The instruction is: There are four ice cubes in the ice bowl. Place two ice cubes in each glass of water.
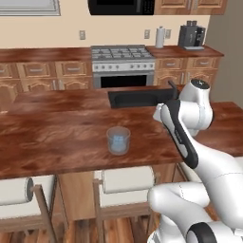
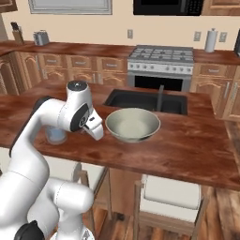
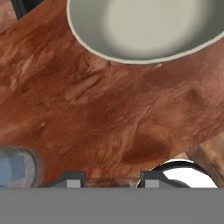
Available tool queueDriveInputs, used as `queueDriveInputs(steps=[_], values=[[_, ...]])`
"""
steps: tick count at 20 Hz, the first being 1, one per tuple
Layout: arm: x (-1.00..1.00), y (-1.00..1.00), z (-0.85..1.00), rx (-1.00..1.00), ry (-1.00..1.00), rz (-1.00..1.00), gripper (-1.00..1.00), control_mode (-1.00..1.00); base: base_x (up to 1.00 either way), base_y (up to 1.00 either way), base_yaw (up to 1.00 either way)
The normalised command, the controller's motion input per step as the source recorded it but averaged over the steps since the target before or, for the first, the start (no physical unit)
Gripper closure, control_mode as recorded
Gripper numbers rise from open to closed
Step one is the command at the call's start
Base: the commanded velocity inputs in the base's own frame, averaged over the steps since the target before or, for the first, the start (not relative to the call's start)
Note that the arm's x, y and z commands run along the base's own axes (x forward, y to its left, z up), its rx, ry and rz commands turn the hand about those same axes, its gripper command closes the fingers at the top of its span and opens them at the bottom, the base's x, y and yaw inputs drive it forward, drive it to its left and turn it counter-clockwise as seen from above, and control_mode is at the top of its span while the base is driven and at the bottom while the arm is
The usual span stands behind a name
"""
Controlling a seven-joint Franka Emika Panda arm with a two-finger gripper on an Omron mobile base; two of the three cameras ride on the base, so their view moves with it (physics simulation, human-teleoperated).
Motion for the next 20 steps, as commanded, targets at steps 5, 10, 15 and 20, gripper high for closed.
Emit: queueDriveInputs(steps=[5,10,15,20], values=[[0.00,0.00,0.00,0.00,0.00,0.00,1.00,1.00,-0.04,0.63,0.06],[0.00,0.00,0.00,0.00,0.00,0.00,1.00,1.00,-0.03,0.63,0.05],[0.00,0.00,0.00,0.00,0.00,0.00,1.00,1.00,-0.01,0.63,0.04],[0.00,0.00,0.00,0.00,0.00,0.00,1.00,1.00,-0.02,0.59,0.04]])
